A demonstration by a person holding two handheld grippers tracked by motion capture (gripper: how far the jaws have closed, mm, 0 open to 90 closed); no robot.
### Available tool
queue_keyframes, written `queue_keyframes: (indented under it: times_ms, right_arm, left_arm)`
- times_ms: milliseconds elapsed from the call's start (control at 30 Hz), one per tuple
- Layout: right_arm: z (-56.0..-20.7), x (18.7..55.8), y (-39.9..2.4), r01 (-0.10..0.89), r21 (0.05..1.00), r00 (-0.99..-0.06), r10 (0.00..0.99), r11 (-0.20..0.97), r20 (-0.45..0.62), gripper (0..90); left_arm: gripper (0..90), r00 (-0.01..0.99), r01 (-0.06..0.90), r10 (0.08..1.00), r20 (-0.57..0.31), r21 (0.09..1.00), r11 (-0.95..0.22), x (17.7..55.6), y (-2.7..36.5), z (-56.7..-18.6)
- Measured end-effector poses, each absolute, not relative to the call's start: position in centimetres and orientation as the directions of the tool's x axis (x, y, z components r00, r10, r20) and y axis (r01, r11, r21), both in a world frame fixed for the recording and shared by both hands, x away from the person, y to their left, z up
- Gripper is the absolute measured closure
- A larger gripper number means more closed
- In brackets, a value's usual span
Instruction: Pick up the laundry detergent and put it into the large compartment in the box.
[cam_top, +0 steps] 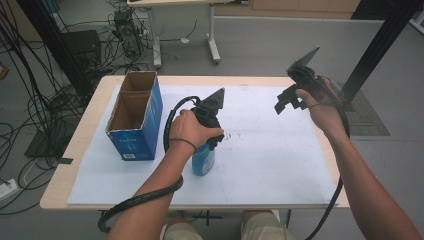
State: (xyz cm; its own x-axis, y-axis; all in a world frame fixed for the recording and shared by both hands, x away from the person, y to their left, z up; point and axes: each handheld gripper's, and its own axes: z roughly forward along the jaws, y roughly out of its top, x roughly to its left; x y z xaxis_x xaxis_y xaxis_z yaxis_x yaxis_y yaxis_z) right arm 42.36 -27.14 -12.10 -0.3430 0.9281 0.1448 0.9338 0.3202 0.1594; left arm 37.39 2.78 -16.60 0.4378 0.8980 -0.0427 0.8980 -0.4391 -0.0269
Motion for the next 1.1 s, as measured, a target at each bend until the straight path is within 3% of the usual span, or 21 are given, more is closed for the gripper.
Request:
queue_keyframes:
  times_ms: [1100]
  right_arm:
    - [-12.19, 42.46, -26.95, 0.932, 0.156, -0.350, 0.926, 0.328, 0.144, 7.4]
  left_arm:
    - [36.9, 0.440, 0.897, 0.898, -0.033, -0.029, -0.440, 37.32, 2.60, -16.58]
